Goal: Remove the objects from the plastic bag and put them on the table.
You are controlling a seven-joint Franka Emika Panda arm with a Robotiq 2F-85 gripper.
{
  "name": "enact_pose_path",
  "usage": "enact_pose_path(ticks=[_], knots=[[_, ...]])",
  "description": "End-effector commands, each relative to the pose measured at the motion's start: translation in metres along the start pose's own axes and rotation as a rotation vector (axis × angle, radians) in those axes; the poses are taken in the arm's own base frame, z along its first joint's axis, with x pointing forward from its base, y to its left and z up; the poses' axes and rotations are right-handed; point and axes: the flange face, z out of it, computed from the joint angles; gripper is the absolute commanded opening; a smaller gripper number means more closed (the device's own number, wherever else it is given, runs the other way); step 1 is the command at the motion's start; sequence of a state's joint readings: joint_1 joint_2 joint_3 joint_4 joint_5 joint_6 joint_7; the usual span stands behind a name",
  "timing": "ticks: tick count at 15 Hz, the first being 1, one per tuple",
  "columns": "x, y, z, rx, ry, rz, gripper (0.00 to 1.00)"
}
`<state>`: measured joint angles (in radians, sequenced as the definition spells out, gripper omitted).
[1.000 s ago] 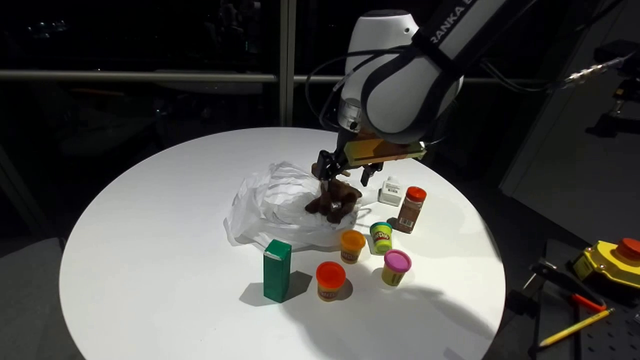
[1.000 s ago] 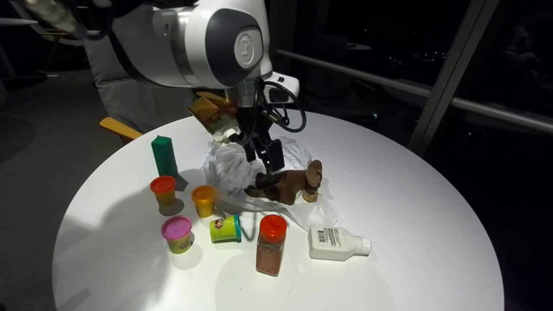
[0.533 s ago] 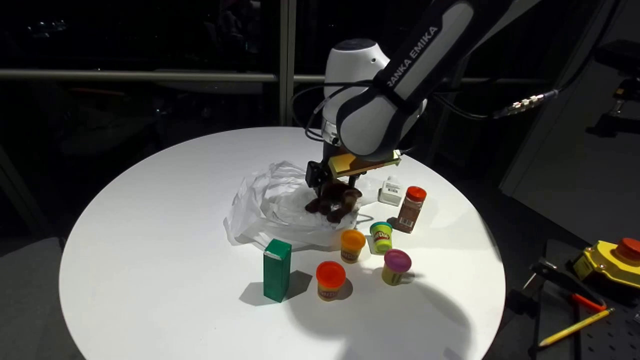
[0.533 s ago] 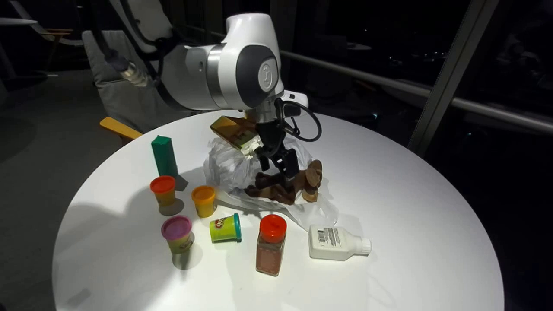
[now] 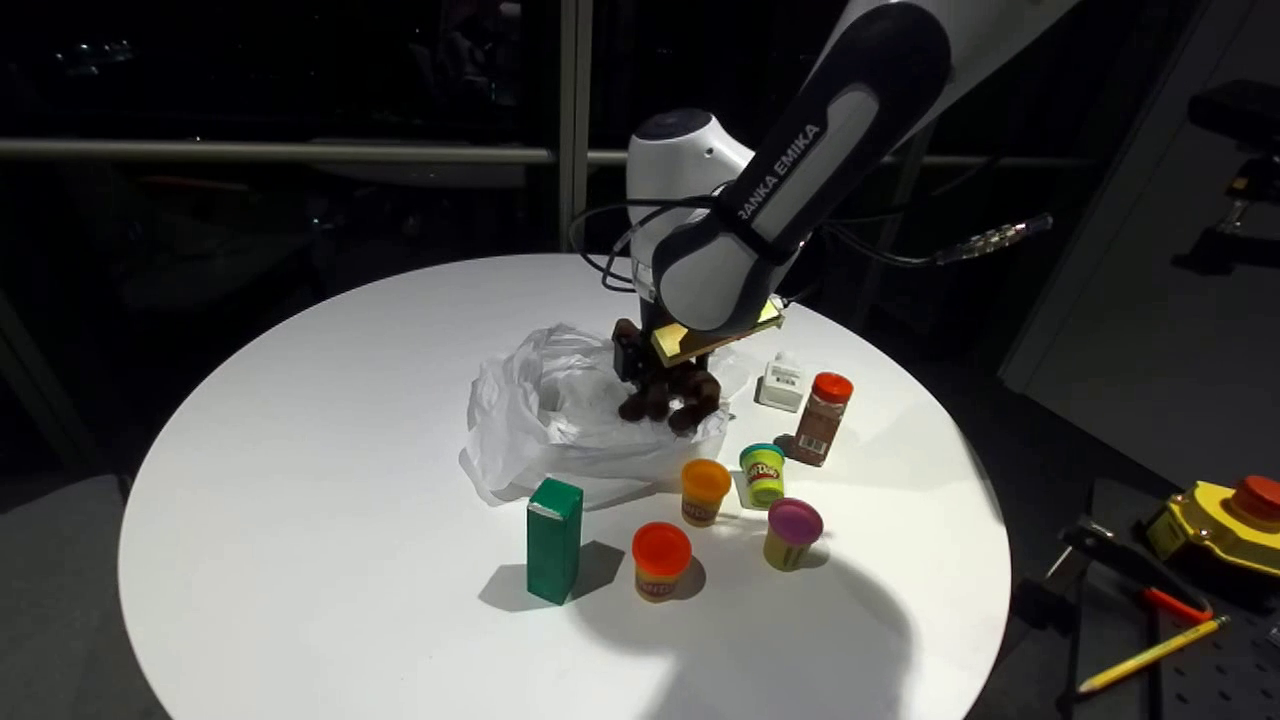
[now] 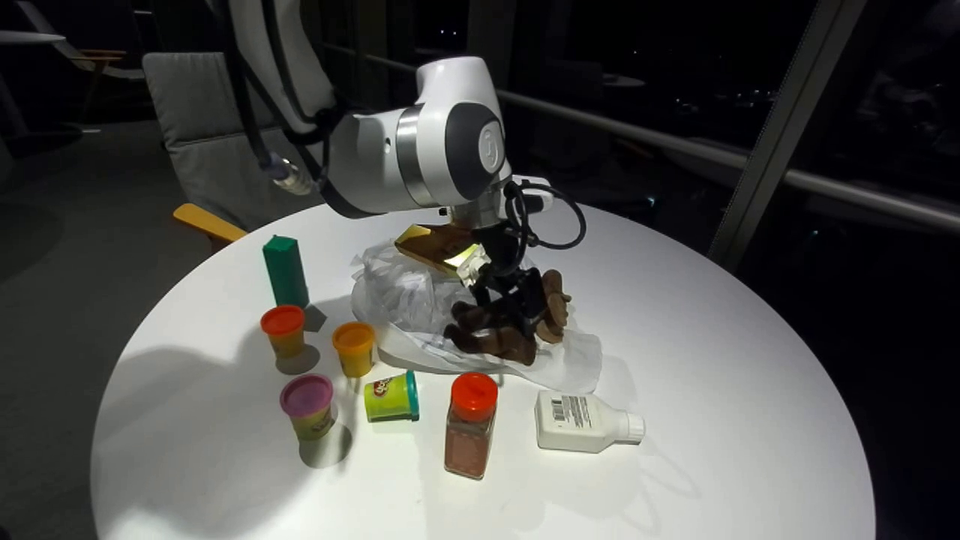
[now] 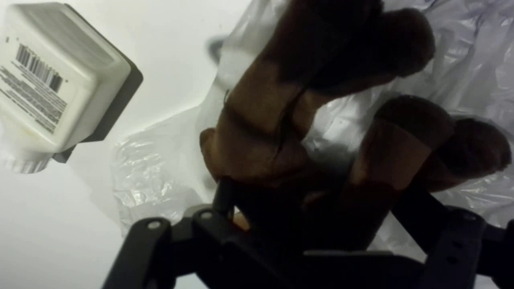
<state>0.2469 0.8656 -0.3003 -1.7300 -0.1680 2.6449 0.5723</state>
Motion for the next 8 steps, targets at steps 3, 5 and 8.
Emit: enact_pose_path(ticks=[3,5,8], knots=[[0.016,-0.003,-0.003,-0.050,0.012,-0.036,0.59],[0.021,0.001,-0.017,-0.058,0.030,-0.021,0.43],[0.028,0.010,-0.041,-0.058,0.059,0.015,0.21]])
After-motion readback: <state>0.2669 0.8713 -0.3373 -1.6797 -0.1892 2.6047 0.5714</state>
